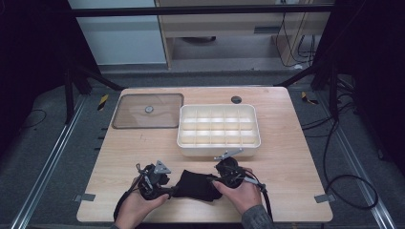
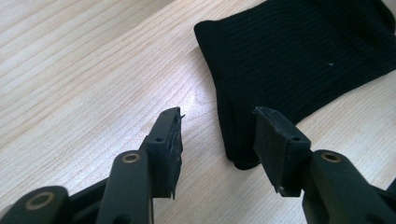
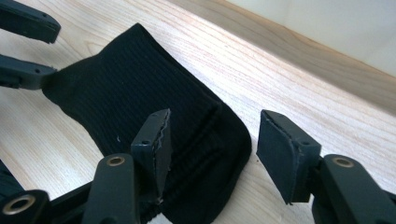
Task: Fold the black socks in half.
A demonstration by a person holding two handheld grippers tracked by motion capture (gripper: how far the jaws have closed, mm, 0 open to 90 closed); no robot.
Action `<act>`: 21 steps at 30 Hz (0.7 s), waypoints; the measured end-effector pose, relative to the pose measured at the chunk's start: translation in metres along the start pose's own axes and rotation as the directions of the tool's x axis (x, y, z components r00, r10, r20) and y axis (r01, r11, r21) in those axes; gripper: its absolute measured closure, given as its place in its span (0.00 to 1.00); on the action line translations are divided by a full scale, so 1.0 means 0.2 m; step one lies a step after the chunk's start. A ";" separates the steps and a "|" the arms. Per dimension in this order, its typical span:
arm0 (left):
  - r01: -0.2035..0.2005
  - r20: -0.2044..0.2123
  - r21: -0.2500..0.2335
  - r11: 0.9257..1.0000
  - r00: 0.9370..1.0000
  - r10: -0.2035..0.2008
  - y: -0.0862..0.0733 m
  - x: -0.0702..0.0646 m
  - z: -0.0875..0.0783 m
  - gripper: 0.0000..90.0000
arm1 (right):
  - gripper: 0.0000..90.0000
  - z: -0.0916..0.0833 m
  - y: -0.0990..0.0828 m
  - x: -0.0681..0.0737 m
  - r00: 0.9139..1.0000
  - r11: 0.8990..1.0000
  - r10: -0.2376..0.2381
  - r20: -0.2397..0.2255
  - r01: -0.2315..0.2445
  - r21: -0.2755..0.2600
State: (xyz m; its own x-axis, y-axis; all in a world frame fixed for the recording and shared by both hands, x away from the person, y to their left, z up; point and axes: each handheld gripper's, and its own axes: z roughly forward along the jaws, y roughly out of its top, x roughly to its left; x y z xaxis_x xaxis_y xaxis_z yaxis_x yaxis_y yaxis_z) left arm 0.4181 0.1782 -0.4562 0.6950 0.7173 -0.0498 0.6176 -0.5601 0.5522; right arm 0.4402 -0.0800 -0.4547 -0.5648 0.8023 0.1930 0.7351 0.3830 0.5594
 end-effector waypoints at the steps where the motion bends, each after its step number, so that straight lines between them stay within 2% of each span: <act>1: -0.002 0.000 0.001 1.000 1.000 0.002 0.00 0.00 0.00 0.58 | 0.50 0.00 0.00 0.00 1.000 1.000 0.001 0.002 -0.001 0.002; 10: 0.001 0.008 0.020 1.000 1.000 -0.001 -0.02 0.00 0.03 0.59 | 0.50 -0.01 0.00 0.00 1.000 1.000 -0.004 0.004 0.004 -0.008; 21: 0.004 0.021 0.044 0.999 1.000 -0.005 -0.05 0.00 0.07 0.61 | 0.51 0.04 -0.04 -0.03 1.000 1.000 0.011 0.004 -0.011 0.029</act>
State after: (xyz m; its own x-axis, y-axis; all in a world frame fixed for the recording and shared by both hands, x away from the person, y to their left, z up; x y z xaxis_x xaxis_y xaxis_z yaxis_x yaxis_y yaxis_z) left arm 0.4177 0.1783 -0.4731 0.6994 0.7112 -0.0702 0.6360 -0.5746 0.5151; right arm 0.4403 -0.0848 -0.4665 -0.5551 0.8084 0.1958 0.7518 0.3869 0.5339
